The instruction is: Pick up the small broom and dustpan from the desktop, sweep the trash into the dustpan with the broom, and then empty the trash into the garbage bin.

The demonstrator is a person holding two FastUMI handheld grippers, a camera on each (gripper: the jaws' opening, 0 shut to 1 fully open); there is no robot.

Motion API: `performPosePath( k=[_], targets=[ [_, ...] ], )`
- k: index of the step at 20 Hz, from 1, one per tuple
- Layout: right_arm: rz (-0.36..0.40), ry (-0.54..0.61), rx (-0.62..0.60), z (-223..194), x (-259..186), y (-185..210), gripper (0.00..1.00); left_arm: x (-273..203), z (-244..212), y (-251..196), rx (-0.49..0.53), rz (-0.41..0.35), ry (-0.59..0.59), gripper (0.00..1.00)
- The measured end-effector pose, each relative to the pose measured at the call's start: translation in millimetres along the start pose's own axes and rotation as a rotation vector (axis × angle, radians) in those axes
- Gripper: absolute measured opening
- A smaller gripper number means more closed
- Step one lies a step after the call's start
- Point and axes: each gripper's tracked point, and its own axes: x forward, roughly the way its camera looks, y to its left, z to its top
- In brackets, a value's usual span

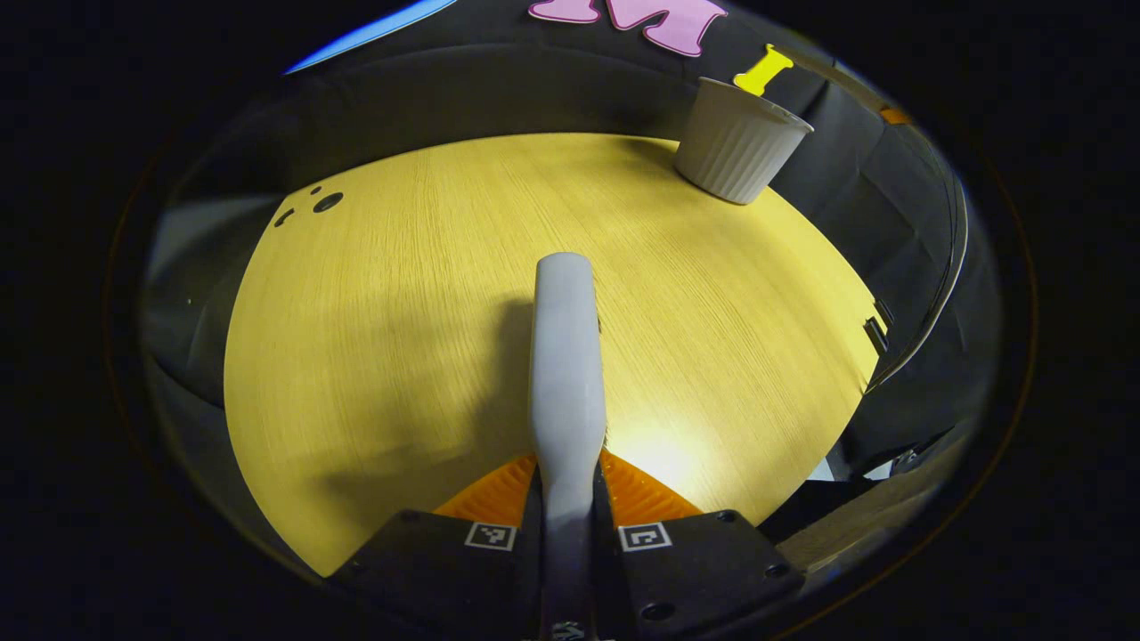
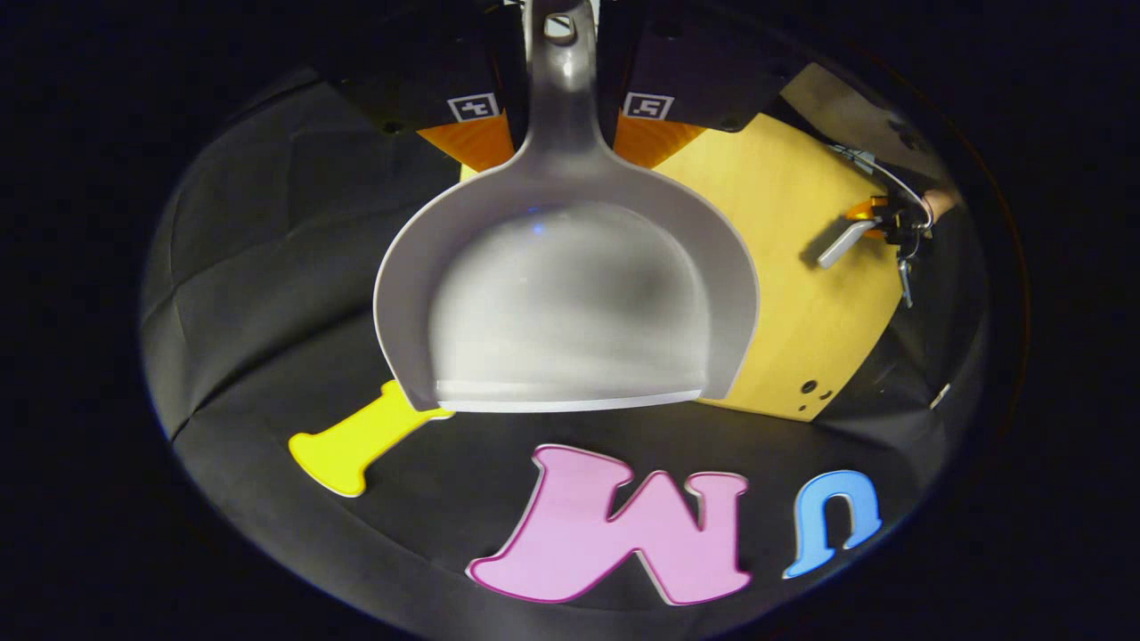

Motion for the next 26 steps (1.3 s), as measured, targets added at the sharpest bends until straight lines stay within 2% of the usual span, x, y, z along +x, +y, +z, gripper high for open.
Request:
performPosePath(
  k=[4,6,9,12,15,19,23,26],
  targets=[
    [0.127,0.029,-0.018,-50,19,74,0.36,-8,-1,0,-0.004,0.008,-0.009,0.25],
    [0.19,0.055,-0.007,-76,37,112,0.35,-12,-3,4,-0.016,0.027,-0.015,0.27],
    [0.242,0.106,-0.009,-115,70,159,0.36,-17,-3,8,-0.054,0.054,-0.025,0.25],
    [0.26,0.15,-0.012,-153,104,196,0.35,-20,-4,8,-0.087,0.075,-0.025,0.28],
    [0.252,0.184,-0.013,-184,139,210,0.35,-17,-2,10,-0.114,0.111,-0.027,0.28],
    [0.277,0.217,0.01,-210,165,212,0.36,-7,1,9,-0.166,0.151,-0.022,0.28],
    [0.278,0.213,0.057,-223,189,215,0.36,5,7,8,-0.15,0.198,-0.009,0.25],
    [0.286,0.23,0.061,-234,200,215,0.35,16,8,6,-0.156,0.232,0.011,0.28]
  ],
)
